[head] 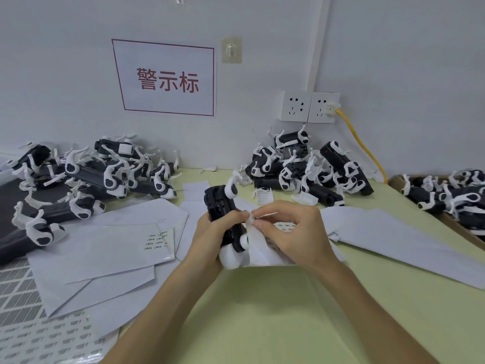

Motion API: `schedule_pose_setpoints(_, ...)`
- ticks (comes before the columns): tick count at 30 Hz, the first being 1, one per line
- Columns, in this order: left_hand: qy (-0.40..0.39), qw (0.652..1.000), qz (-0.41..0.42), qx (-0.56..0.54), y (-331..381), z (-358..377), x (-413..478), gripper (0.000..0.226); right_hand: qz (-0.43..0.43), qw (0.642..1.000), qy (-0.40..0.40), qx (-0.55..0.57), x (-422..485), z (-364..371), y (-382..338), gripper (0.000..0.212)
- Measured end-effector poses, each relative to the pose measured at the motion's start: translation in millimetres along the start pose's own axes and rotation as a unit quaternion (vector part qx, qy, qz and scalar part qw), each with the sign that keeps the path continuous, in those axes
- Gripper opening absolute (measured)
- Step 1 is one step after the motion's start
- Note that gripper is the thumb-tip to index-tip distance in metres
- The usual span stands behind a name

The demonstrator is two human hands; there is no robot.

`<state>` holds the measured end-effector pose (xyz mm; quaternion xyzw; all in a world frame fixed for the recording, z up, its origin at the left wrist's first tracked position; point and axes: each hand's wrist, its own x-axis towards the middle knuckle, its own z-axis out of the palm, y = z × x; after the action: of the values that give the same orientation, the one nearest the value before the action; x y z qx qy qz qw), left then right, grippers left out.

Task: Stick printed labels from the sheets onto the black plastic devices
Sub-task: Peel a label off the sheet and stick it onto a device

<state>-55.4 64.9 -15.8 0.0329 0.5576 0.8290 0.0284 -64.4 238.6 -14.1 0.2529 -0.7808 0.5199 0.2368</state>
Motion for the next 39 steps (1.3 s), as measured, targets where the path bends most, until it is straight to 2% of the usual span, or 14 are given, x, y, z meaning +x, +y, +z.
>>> schedule_pose_setpoints(4, 0.003, 1.000, 0.001, -0.014, 1.4, 0.2, -0.5, 0.029, 0.001, 1.000, -0.009, 0.001, -0.4, 0.1, -1.1, 0.017)
schedule_pose_setpoints(7, 0.000, 1.000, 0.003, -0.018, 0.8, -0.5, -0.7, 0.018, -0.014, 1.000, -0.024, -0.010, 0.3, 0.2, -3.2, 0.030)
schedule_pose_setpoints(11, 0.004, 1.000, 0.004, -0.010, 0.1, -1.1, 0.1, 0.018, -0.031, 0.999, -0.011, -0.027, 1.3, 0.3, -1.9, 0.022)
schedule_pose_setpoints(18, 0.005, 1.000, -0.005, -0.006, 0.2, 0.6, -0.5, 0.033, -0.020, 0.999, -0.009, -0.025, 0.5, -0.1, -3.5, 0.013)
schedule_pose_setpoints(23, 0.014, 1.000, -0.011, 0.001, -0.4, 0.0, 0.1, 0.017, -0.007, 0.999, -0.034, -0.021, -0.2, -2.0, -3.0, 0.010)
schedule_pose_setpoints(26, 0.027, 0.999, -0.019, -0.004, 0.5, -0.4, 0.7, 0.022, 0.010, 0.999, -0.034, 0.006, 0.5, -2.9, -3.9, 0.010)
schedule_pose_setpoints(30, 0.083, 0.996, -0.028, -0.010, -0.9, -2.3, 2.0, 0.012, 0.064, 0.990, -0.022, 0.120, 6.0, -6.6, -5.3, 0.004)
schedule_pose_setpoints(33, 0.151, 0.988, 0.013, 0.011, -1.3, -1.1, 3.2, 0.014, 0.104, 0.978, -0.019, 0.180, 9.5, -9.4, -6.7, 0.015)
schedule_pose_setpoints(35, 0.176, 0.982, 0.059, 0.035, 1.7, 0.7, 2.1, 0.015, 0.112, 0.975, -0.013, 0.191, 10.0, -9.3, -6.3, 0.010)
schedule_pose_setpoints(39, 0.149, 0.977, 0.128, 0.078, 7.7, 3.8, -2.9, 0.012, 0.108, 0.975, 0.015, 0.194, 9.4, -8.3, -6.8, 0.012)
